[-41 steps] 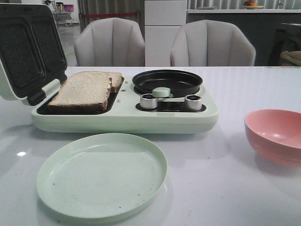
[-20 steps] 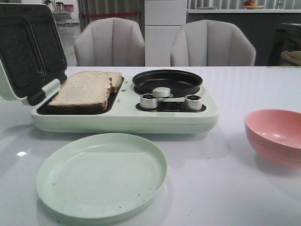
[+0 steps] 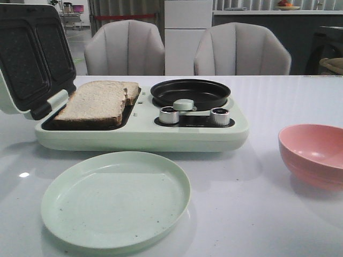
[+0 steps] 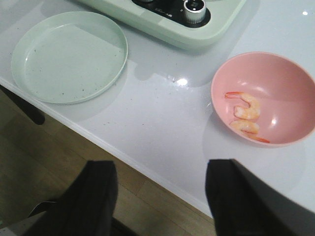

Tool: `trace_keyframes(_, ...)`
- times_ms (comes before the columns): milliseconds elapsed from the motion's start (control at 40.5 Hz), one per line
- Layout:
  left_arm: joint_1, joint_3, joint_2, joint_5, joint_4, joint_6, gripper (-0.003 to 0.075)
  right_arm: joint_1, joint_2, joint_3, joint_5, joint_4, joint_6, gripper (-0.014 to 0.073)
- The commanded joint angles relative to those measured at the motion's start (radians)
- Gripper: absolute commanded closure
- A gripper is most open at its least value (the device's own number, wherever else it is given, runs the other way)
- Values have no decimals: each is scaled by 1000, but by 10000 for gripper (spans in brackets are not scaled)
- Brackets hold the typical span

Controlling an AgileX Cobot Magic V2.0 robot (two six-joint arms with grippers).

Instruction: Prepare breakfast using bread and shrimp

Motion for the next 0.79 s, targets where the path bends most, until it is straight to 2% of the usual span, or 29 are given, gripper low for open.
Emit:
trace_keyframes(0, 82, -77, 86, -59, 32, -2, 619, -1, 3, -24, -57, -10, 5, 99)
trace_keyframes(173, 312, -191, 253, -115, -87, 140, 619, -1, 3, -24, -57, -10, 5, 99)
trace_keyframes(395, 611, -370, 457, -171, -491, 325, 619, -1, 3, -24, -57, -10, 5, 99)
trace_keyframes(592, 734, -502, 617, -236, -785, 426, 619, -1, 3, -24, -57, -10, 5, 99)
trace_keyframes(765, 738, -634, 767, -234, -914, 426, 619, -1, 3, -24, -57, -10, 5, 99)
